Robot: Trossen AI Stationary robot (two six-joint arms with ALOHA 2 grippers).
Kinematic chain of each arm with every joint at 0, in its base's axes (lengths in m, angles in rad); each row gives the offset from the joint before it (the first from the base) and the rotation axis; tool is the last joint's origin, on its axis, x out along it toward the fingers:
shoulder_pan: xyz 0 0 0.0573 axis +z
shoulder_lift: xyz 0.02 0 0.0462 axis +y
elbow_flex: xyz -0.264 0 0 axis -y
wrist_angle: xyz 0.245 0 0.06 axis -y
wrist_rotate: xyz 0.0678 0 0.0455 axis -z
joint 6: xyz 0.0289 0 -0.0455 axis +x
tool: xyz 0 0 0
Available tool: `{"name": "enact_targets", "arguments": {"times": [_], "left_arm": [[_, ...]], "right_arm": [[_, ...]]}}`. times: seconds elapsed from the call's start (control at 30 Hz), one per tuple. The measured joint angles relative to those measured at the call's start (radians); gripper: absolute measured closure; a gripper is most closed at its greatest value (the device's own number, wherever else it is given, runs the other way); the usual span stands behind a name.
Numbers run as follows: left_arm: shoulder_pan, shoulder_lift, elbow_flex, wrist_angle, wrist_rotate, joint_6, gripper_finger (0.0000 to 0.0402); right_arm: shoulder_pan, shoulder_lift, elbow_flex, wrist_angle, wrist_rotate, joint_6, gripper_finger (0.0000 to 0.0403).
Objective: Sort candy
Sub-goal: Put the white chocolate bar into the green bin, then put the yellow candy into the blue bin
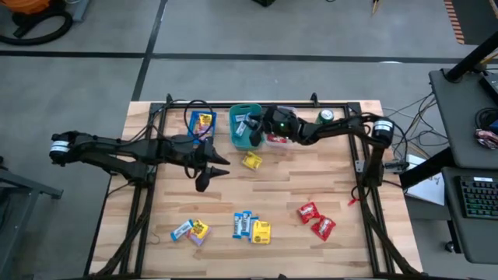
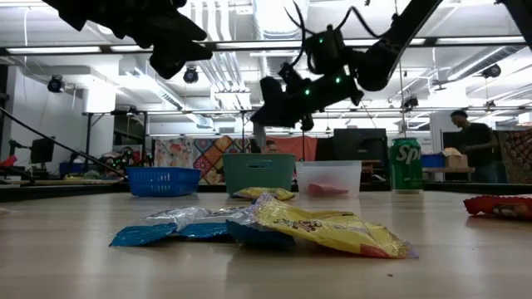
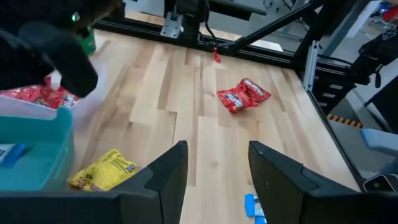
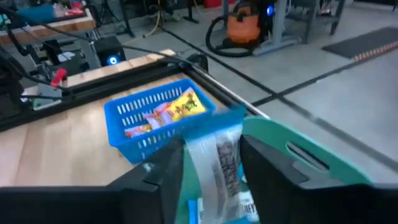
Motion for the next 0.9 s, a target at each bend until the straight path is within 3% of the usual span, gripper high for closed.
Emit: {"name": "enact_targets", "arguments": {"times": [0.3, 0.7, 0.9], "left_arm": [[-0.005, 0.000, 0.000, -0.064, -0.025, -0.058, 0.0248], [-0.123, 0.000, 0.001, -0.203, -0.107, -0.221, 0.0248], [-0.218, 0.001, 0.001, -0.336, -0.108, -0.426, 0.0248]], "right_arm": [[0.003, 0.000, 0.038, -0.092, -0.009, 0.027, 0.0191], [0.115, -0.142, 0.073, -0.405, -0.012, 0.007, 0.0188], [0.221, -0.221, 0.072, -0.602, -0.010, 0.015, 0.0188]]}}
